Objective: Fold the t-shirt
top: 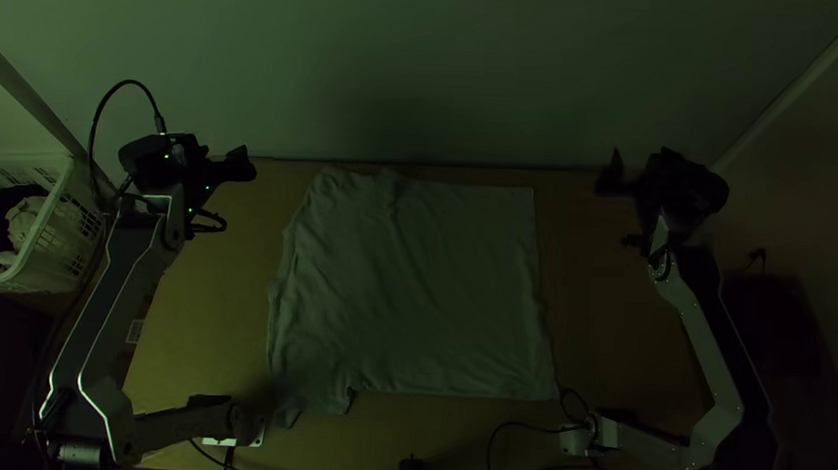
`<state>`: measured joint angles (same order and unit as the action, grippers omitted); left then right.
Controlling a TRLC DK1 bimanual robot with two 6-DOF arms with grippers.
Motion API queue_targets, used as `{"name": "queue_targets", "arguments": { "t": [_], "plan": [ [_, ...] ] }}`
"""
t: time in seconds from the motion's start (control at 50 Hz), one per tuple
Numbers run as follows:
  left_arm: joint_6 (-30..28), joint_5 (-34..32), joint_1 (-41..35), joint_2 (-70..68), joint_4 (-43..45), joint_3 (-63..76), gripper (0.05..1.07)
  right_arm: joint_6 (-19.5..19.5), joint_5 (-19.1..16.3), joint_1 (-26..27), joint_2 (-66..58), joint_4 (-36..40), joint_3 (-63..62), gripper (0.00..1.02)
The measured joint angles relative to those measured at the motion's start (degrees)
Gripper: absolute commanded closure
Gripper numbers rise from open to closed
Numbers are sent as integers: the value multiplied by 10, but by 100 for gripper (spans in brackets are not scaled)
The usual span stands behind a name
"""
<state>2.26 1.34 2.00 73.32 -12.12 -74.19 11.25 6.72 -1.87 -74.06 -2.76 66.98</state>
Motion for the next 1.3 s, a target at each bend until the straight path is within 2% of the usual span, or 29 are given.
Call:
{"name": "queue_targets", "arguments": {
  "t": [0.2,0.44,0.9,1.3],
  "plan": [
    [0,0,-15,85,-38,-74,11,2,-1,-13,-82,41,74,4],
    [-3,-9,-23,190,-76,-150,11,-4,-23,-22,-182,105,170,5],
    [-8,-9,-26,360,-152,-299,11,-83,-77,-40,-356,245,354,5],
    [-8,-9,-30,484,-174,-406,11,-145,-83,-41,-495,351,489,5]
  ]
}}
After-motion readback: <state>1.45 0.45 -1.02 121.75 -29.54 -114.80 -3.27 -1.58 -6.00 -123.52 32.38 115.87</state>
